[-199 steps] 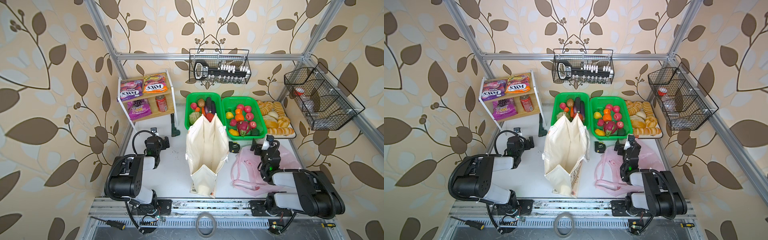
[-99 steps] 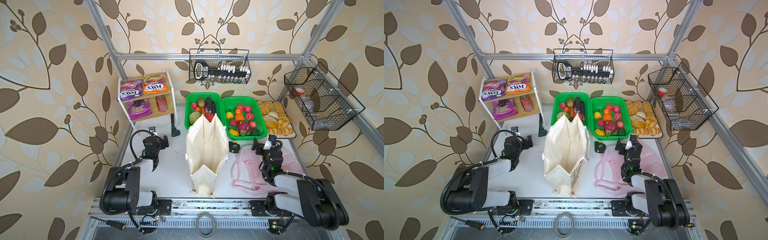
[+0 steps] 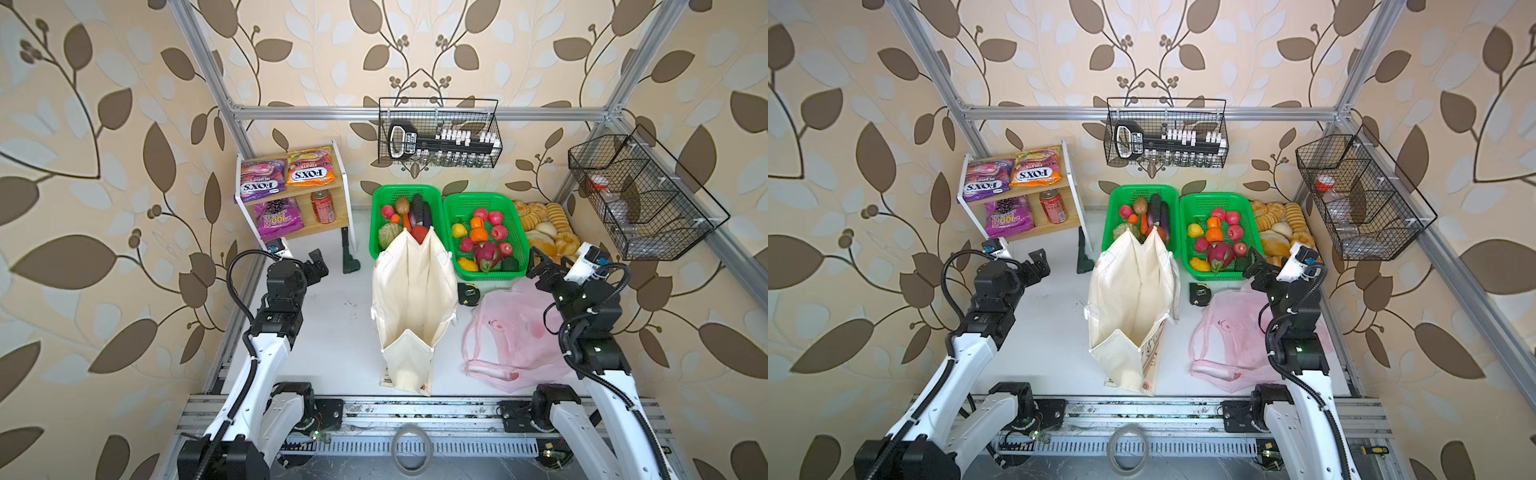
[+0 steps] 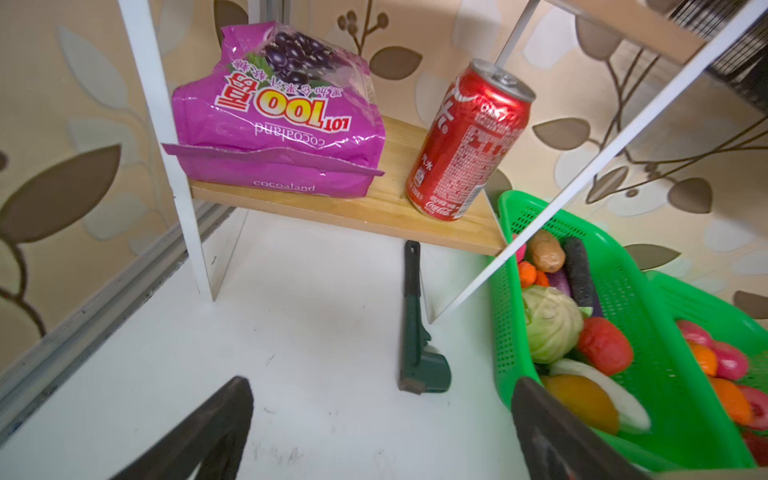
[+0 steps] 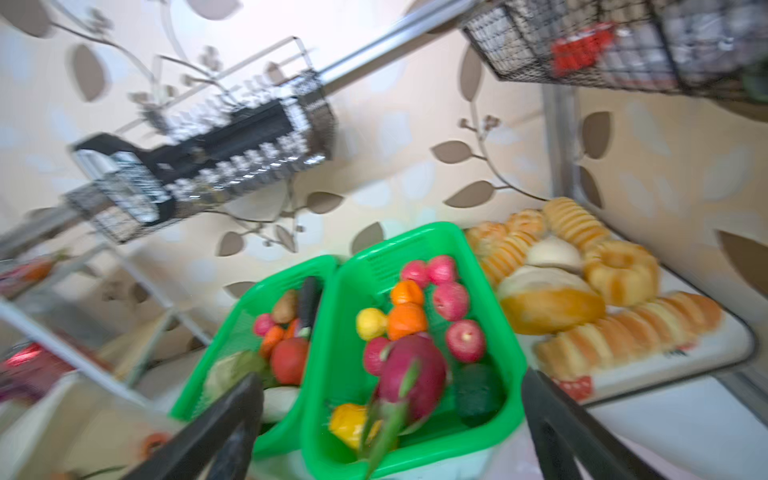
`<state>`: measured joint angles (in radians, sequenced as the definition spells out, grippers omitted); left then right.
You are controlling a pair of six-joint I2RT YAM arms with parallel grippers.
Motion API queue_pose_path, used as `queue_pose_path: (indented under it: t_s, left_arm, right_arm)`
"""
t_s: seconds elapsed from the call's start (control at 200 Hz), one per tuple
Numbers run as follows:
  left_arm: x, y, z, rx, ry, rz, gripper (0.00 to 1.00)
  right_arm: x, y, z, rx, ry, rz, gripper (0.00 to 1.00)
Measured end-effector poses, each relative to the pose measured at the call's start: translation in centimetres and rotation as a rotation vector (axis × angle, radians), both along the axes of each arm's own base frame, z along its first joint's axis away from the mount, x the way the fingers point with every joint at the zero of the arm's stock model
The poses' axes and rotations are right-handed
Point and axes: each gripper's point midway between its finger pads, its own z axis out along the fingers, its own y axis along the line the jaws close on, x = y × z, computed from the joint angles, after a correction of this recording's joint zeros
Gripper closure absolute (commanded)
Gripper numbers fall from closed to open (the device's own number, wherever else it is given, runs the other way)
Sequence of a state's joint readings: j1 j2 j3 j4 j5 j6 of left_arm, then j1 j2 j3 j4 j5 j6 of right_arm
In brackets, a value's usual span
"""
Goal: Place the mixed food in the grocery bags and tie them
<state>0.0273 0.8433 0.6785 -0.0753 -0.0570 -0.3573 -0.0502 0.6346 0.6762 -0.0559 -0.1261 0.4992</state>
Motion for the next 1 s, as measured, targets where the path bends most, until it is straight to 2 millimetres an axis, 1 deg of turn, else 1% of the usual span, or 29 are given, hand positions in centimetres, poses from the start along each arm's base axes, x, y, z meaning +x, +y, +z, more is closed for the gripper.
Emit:
queue_pose_path:
  t_s: [0.05, 0.09, 0.165, 0.255, 0.315, 0.345, 0.395, 0.465, 0.53, 0.595, 0.635, 0.69, 0.72, 0.755, 0.815, 0.89, 0.96, 1.005]
  left_arm:
    - [-0.6, -0.8, 1.2, -0.036, -0.005, -0.034, 0.01]
    - [-1.1, -1.7, 2.1, -0.063, -0.012, -0.079, 0.01]
    - [-1.9, -3.5, 3.4, -0.112, -0.019, -0.174, 0.01]
    - [-2.5, -6.1, 4.8, -0.184, -0.022, -0.313, 0.02]
    - [-2.7, -7.7, 5.6, -0.234, -0.02, -0.403, 0.03]
    - [-2.8, -8.6, 6.0, -0.261, -0.013, -0.448, 0.04]
    - [-2.9, -9.7, 6.4, -0.291, 0.004, -0.511, 0.04]
    - [-3.2, -11.4, 6.8, -0.322, 0.04, -0.599, 0.04]
    - [-3.5, -13.2, 7.1, -0.335, 0.077, -0.678, 0.04]
    - [-4.1, -15.2, 7.3, -0.325, 0.122, -0.762, 0.06]
    - [-4.4, -16.5, 7.4, -0.312, 0.147, -0.808, 0.11]
    - [-4.7, -18.1, 7.1, -0.294, 0.186, -0.858, 0.23]
    - [-4.8, -18.7, 6.8, -0.291, 0.21, -0.874, 0.28]
    - [-4.8, -19.3, 6.2, -0.284, 0.237, -0.89, 0.35]
    - [-4.4, -19.8, 4.9, -0.292, 0.293, -0.885, 0.49]
    - [-3.7, -20.1, 3.1, -0.298, 0.36, -0.872, 0.68]
    - [-2.9, -20.4, 1.8, -0.3, 0.41, -0.857, 0.81]
    - [-2.5, -20.7, 1.4, -0.309, 0.43, -0.849, 0.87]
  right_arm:
    - [-0.2, 1.8, 0.8, 0.056, 0.029, 0.101, 0.16]
    - [-0.4, 3.5, 1.3, 0.093, 0.067, 0.191, 0.16]
    - [-0.6, 6.4, 1.5, 0.132, 0.155, 0.327, 0.17]
    - [-1.3, 9.9, 1.1, 0.137, 0.267, 0.454, 0.19]
    - [-2.1, 12.7, 0.8, 0.12, 0.336, 0.538, 0.19]
    - [-2.5, 14.0, 0.7, 0.108, 0.362, 0.576, 0.21]
    - [-2.9, 15.7, 0.5, 0.088, 0.397, 0.612, 0.22]
    - [-3.2, 17.9, -0.3, 0.054, 0.445, 0.649, 0.22]
    - [-3.2, 19.7, -1.4, 0.023, 0.494, 0.668, 0.29]
    - [-2.6, 20.9, -2.6, -0.001, 0.544, 0.66, 0.41]
    - [-1.9, 21.4, -3.4, -0.023, 0.569, 0.649, 0.51]
    - [-0.9, 21.7, -4.3, -0.039, 0.605, 0.62, 0.57]
    - [-0.2, 21.7, -4.7, -0.057, 0.618, 0.602, 0.65]
    - [0.5, 21.8, -5.1, -0.073, 0.629, 0.585, 0.7]
    - [1.5, 21.8, -5.7, -0.107, 0.643, 0.559, 0.78]
    - [2.5, 21.8, -5.7, -0.133, 0.645, 0.533, 0.88]
    - [3.2, 21.8, -5.5, -0.152, 0.634, 0.515, 0.97]
    - [3.4, 21.6, -5.5, -0.166, 0.63, 0.505, 1.0]
